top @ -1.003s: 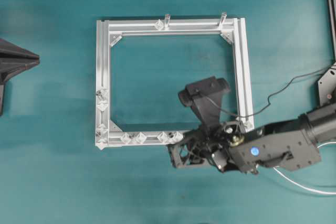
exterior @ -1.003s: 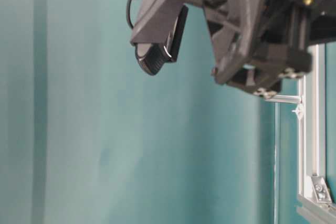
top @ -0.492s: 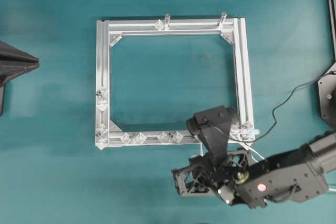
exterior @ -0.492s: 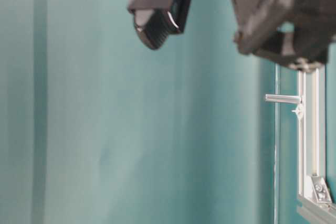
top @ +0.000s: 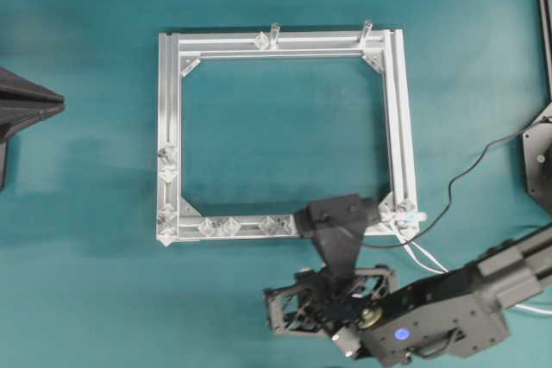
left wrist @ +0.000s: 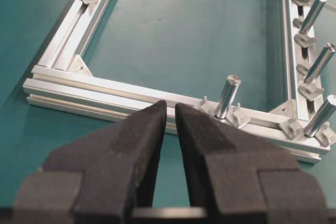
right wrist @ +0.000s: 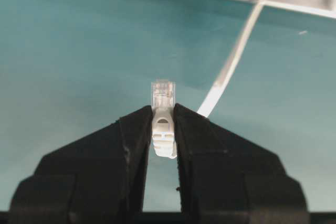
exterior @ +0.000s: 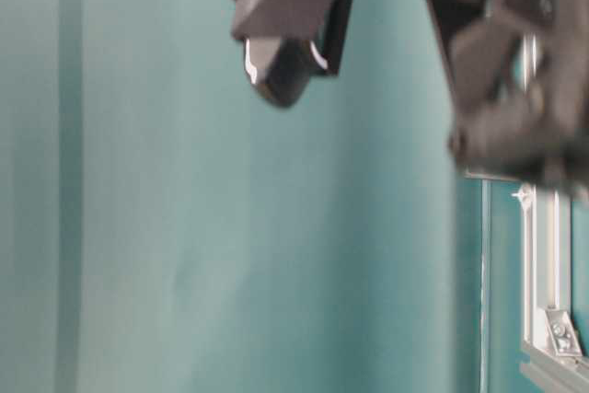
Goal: Move the cable alternately left and right between 8 closely spaced pins so it hooks onto each one.
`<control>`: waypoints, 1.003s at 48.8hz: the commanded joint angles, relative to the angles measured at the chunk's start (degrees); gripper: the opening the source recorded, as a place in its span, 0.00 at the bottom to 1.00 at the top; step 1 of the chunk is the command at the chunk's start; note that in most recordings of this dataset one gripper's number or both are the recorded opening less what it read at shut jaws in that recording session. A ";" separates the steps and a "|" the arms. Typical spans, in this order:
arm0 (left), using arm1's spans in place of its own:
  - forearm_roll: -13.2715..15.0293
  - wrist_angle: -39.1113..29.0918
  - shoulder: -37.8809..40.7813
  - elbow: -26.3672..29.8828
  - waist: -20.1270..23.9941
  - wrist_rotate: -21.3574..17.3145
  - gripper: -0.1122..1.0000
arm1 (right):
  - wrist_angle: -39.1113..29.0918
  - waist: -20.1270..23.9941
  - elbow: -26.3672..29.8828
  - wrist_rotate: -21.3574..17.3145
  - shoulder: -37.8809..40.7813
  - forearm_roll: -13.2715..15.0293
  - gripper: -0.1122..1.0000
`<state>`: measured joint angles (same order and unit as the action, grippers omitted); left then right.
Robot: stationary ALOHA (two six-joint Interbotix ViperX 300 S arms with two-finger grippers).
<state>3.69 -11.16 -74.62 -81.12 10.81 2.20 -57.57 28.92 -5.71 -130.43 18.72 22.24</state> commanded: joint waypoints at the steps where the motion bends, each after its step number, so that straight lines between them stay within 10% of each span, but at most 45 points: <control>1: 0.00 0.53 0.44 0.44 -0.18 0.44 0.29 | -1.14 0.00 4.13 -0.18 0.26 0.18 0.24; 26: 0.09 0.62 0.35 0.53 -0.18 0.44 0.29 | -5.54 -3.16 18.63 -0.09 8.61 1.67 0.24; 49: 0.09 0.53 0.35 0.44 -0.18 0.44 0.29 | -8.26 -4.83 20.04 0.53 9.76 2.02 0.24</control>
<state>3.69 -11.07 -74.71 -81.12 10.81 2.20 -65.57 24.79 13.01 -130.08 29.79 23.73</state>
